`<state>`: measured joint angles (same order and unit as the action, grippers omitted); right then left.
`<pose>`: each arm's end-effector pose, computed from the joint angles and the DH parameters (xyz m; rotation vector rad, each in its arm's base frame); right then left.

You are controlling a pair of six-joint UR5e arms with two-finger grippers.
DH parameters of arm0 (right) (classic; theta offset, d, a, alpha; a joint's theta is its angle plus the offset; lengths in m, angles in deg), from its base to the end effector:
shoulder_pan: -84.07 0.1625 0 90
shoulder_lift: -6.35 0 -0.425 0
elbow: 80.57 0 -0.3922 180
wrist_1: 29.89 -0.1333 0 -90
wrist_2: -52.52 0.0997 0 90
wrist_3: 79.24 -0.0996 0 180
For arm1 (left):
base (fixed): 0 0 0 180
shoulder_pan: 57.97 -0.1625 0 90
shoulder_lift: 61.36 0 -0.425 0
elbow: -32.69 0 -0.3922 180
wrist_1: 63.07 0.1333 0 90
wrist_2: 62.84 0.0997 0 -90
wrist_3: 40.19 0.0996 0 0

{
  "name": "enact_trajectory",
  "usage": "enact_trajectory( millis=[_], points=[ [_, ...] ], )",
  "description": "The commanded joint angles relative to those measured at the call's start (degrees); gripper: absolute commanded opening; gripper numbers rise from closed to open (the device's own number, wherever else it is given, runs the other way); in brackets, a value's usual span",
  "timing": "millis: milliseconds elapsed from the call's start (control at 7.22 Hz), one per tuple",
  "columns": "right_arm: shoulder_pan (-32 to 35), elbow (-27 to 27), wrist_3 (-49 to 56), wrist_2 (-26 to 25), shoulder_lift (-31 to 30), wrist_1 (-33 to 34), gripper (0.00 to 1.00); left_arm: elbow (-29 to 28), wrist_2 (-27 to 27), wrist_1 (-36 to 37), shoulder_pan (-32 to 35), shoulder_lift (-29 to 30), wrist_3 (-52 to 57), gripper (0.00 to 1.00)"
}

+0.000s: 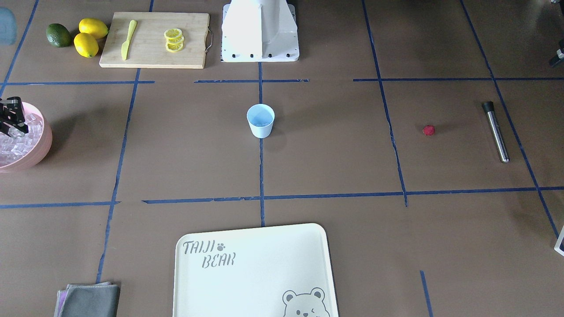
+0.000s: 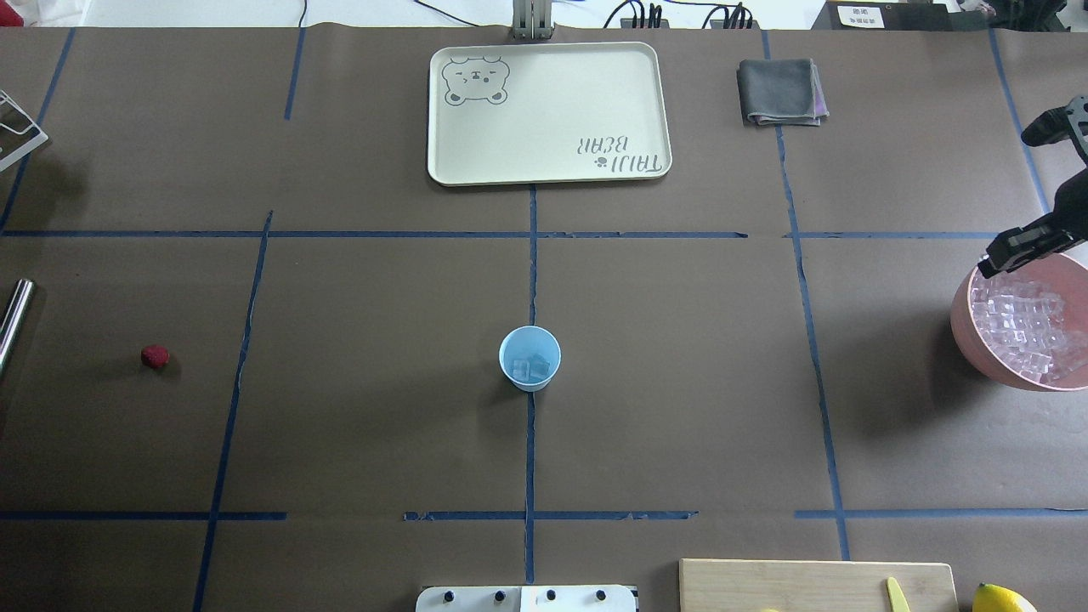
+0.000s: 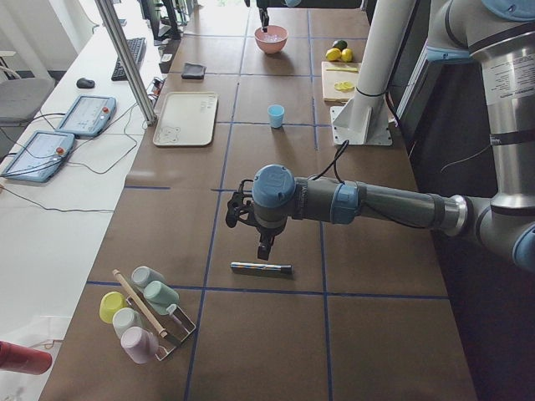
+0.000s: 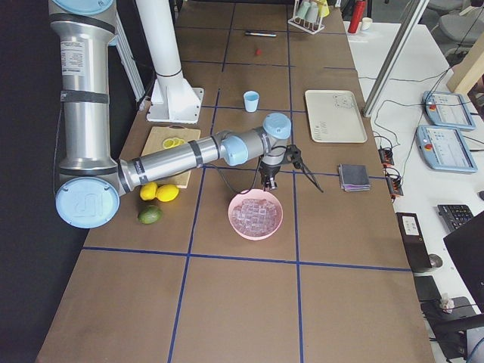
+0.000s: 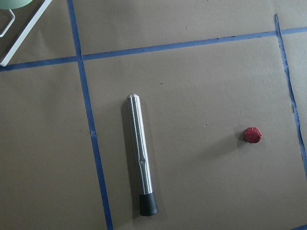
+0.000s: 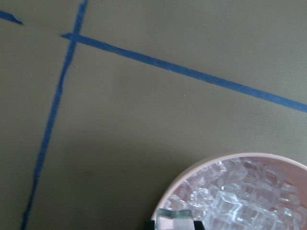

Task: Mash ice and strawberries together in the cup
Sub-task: 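Lower the right gripper into the bowl and grasp a third ice cube, then carry the ice cube with the right gripper to the cup and release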

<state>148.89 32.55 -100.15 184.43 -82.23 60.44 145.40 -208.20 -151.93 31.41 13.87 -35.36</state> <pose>-0.1475 -0.4706 0.4512 0.0894 -0.8218 -0.2247 -0.0472 -0.3863 0.5637 0.1448 0.9612 0.1449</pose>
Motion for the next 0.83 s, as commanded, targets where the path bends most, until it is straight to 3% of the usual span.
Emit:
enact_trajectory(
  millis=[0,139,277,416,693],
  points=[
    [-7.2,5.6,-23.7,1.1,7.7,1.3,0.0,0.0,0.0,0.0,-0.1,0.0,0.0,1.0],
    [-13.0,5.7,-36.2,-0.1,13.3,1.3,0.0,-0.1,0.1,0.0,-0.1,0.0,0.0,1.0],
    [-19.9,5.4,-46.0,-4.5,18.7,1.3,0.0,0.0,0.0,0.1,-0.1,0.0,0.0,1.0],
    [-28.5,3.9,-56.0,-12.4,23.8,1.3,0.0,0.0,0.0,0.0,0.0,0.0,0.0,1.0],
    [-37.8,-3.0,-66.8,-21.3,33.5,1.1,0.0,-0.2,-2.1,0.0,0.0,0.0,0.0,1.0]
  ],
)
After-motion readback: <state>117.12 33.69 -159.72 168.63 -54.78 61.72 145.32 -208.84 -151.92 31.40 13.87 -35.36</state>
